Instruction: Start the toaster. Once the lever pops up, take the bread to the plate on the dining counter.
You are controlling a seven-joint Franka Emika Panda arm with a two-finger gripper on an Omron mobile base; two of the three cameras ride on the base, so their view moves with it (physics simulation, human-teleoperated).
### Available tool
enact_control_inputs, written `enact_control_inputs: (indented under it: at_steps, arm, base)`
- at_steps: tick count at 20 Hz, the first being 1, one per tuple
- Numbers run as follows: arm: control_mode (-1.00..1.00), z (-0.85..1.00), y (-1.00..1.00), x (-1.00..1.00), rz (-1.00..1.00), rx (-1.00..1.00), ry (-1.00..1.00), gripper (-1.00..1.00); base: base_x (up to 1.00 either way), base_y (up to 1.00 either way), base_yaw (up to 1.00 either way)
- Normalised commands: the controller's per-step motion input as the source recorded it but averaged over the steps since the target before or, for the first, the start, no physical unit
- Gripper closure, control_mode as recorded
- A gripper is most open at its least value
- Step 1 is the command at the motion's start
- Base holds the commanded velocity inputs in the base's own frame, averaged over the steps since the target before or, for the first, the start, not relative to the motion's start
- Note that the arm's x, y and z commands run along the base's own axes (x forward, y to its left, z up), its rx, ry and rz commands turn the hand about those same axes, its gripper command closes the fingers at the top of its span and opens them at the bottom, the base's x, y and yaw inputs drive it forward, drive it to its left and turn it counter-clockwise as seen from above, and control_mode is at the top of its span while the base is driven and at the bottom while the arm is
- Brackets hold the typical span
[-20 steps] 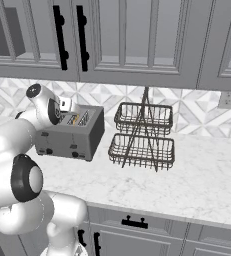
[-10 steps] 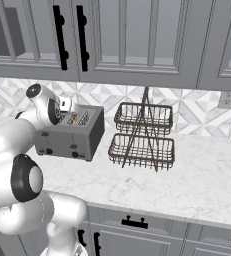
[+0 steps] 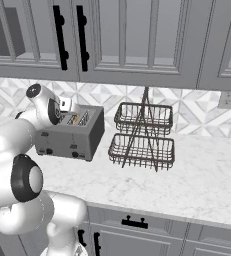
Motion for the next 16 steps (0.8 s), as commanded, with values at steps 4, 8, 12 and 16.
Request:
enact_control_inputs:
  at_steps: [4,8,12,16]
  arm:
    - [-1.00,0.00,0.00,0.00,0.00,0.00,0.00,-1.00]
    - [-1.00,0.00,0.00,0.00,0.00,0.00,0.00,-1.00]
    - [-1.00,0.00,0.00,0.00,0.00,0.00,0.00,-1.00]
    - [-1.00,0.00,0.00,0.00,0.00,0.00,0.00,-1.00]
  base:
    - [0.00,0.00,0.00]
    - [0.00,0.00,0.00]
    - [0.00,0.00,0.00]
    - [0.00,0.00,0.00]
